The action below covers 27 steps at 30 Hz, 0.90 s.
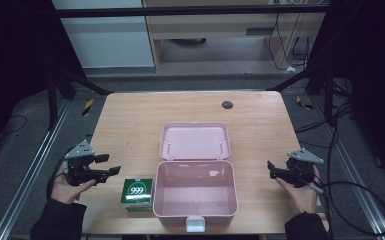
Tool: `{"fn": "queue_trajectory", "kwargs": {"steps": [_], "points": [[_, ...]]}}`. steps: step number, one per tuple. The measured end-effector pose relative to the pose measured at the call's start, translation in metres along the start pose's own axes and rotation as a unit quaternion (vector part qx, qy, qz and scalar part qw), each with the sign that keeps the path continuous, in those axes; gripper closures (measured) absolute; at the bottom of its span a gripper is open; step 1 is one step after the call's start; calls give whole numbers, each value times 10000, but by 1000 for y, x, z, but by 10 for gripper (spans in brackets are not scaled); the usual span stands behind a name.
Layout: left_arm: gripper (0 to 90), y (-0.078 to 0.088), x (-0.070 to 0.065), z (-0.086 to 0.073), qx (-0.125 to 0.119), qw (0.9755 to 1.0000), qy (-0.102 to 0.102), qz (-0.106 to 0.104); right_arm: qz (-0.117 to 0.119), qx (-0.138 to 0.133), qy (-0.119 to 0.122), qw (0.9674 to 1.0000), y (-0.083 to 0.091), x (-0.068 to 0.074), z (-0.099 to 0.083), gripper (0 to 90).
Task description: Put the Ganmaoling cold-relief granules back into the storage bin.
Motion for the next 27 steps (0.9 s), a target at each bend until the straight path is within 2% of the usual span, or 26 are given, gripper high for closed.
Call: {"fn": "queue_trajectory", "kwargs": {"steps": [4, 10, 14, 21, 27], "points": [[296, -4, -11, 3, 90, 9998, -97, -161, -7, -48, 45, 10000, 0, 0, 0, 78], [280, -5, -23, 7, 186, 9988, -112, -428, -14, -57, 116, 9999, 0, 1, -1, 74], [273, -6, -30, 6, 370, 9975, -141, -584, -24, -59, 138, 9999, -1, 0, -2, 71], [248, -14, -43, 1, 620, 9951, -169, -745, 6, -31, 223, 9997, -3, 3, -4, 64], [223, -23, -55, -6, 738, 9936, -192, -828, -19, -24, 327, 9995, -4, 3, -5, 62]]}}
Point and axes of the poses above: each handheld gripper's, and its own axes: y roughly backward along the jaws, z roughly out of its top, x roughly to its left, the point moved 7 cm from there along -y, roughly forward along the jaws, and after that the axes turned 15 degrees about -z, right-handed, at the moved point
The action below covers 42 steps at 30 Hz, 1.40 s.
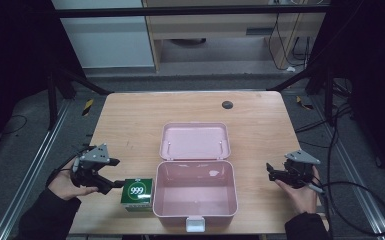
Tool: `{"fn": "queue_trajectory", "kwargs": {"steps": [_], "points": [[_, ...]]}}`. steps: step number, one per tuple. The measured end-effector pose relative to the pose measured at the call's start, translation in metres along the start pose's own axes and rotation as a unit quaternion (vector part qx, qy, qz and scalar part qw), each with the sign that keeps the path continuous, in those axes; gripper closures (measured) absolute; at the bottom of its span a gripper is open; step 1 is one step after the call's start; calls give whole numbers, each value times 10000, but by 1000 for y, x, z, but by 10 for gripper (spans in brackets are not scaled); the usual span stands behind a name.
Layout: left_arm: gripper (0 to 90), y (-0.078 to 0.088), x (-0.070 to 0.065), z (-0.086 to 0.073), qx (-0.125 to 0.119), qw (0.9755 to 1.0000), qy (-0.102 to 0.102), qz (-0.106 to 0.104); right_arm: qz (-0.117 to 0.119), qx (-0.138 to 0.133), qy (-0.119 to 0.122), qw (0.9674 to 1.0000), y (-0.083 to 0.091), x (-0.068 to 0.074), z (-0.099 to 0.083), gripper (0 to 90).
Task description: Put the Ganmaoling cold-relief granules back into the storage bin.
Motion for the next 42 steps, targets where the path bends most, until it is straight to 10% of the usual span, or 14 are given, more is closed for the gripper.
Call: {"fn": "queue_trajectory", "kwargs": {"steps": [42], "points": [[54, -62, -34, -28, 310, 9986, 336, -264, 20, 158, 290, 9995, -4, 6, -5, 36]]}}
Point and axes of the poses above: each handheld gripper's, and its own axes: y roughly backward along the jaws, z roughly out of its top, x roughly to its left, the point moved 7 cm from there along -y, roughly forward along the jaws, and after that the axes turned 15 degrees about -z, right-handed, at the moved point
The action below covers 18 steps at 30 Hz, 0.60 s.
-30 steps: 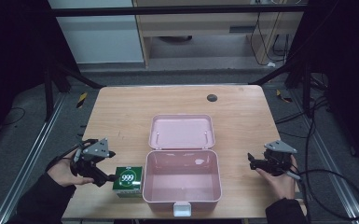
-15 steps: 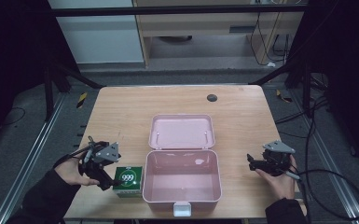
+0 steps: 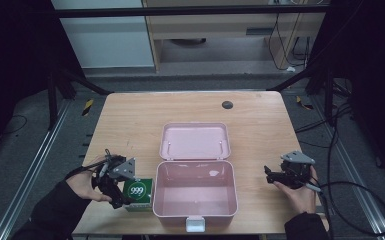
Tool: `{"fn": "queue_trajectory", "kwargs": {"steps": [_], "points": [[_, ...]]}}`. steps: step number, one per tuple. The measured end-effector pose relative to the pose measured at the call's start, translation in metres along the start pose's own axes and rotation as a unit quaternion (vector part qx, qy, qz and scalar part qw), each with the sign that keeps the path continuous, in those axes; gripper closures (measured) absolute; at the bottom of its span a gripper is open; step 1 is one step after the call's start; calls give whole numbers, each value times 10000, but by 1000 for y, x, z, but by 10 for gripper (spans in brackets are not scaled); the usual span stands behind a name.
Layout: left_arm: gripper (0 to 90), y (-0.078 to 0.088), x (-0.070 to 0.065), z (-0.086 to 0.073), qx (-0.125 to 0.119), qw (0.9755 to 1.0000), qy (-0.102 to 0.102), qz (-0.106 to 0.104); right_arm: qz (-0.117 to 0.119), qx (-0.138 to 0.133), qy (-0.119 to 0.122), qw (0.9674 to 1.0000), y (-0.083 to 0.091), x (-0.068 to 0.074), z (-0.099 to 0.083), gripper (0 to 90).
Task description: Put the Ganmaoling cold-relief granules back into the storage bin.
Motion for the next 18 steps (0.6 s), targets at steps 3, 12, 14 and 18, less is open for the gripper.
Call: {"fn": "queue_trajectory", "kwargs": {"steps": [3, 12, 14, 18], "points": [[53, -4, 1, -3, -6, 10000, 14, 2, 14, -3, 22, 10000, 0, 0, 0, 36], [52, -13, 4, -9, -101, 9998, 171, -91, 53, 82, 87, 9999, -2, 3, -2, 32], [51, -14, 4, -10, -82, 9998, 152, -101, 52, 87, 126, 9999, -3, 4, -2, 32], [49, -16, 5, -13, -54, 9998, 137, -131, 71, 115, 151, 9998, -3, 5, -3, 31]]}}
Point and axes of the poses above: each handheld gripper's, and its own axes: y roughly backward along the jaws, z roughly out of its top, x roughly to its left, the point moved 7 cm from there along -y, roughly forward along the jaws, and after that the axes turned 15 degrees about -z, right-handed, at the moved point
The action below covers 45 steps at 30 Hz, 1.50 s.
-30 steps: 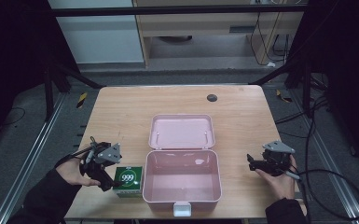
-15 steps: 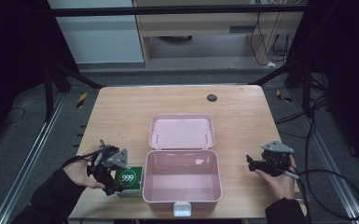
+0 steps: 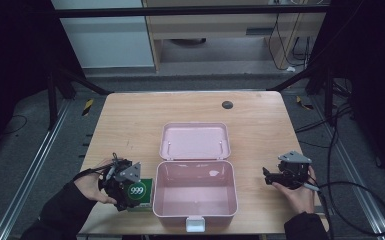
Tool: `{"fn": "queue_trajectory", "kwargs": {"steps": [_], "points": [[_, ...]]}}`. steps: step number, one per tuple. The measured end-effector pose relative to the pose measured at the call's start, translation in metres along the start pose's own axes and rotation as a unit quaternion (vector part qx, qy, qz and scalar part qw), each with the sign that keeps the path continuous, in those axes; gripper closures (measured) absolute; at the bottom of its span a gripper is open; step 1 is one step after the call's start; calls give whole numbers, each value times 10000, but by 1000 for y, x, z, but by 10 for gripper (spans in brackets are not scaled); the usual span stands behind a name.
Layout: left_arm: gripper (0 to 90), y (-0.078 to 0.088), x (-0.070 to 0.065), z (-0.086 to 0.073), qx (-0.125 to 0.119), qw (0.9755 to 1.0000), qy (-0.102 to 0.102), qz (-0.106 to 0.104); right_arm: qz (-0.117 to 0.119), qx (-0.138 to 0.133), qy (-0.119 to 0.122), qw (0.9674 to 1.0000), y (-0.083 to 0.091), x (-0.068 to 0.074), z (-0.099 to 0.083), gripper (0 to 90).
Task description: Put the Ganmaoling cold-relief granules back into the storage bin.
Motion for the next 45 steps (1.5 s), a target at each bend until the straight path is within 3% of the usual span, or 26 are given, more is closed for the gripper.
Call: {"fn": "queue_trajectory", "kwargs": {"steps": [13, 21, 45], "points": [[57, -12, 8, -10, -124, 9995, 274, 45, 16, 53, 59, 10000, -1, 2, -1, 31], [71, -17, 11, -16, -59, 9993, 379, 48, 33, 65, 100, 9999, -2, 3, -2, 31], [140, -20, 10, -17, -54, 9986, 521, 57, 74, 142, 159, 9997, -3, 4, -3, 32]]}}
Point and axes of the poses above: each handheld gripper's, and its own axes: y roughly backward along the jaws, z roughly out of its top, x roughly to its left, the point moved 7 cm from there along -y, roughly forward along the jaws, and after that the axes turned 15 degrees about -z, right-handed, at the moved point
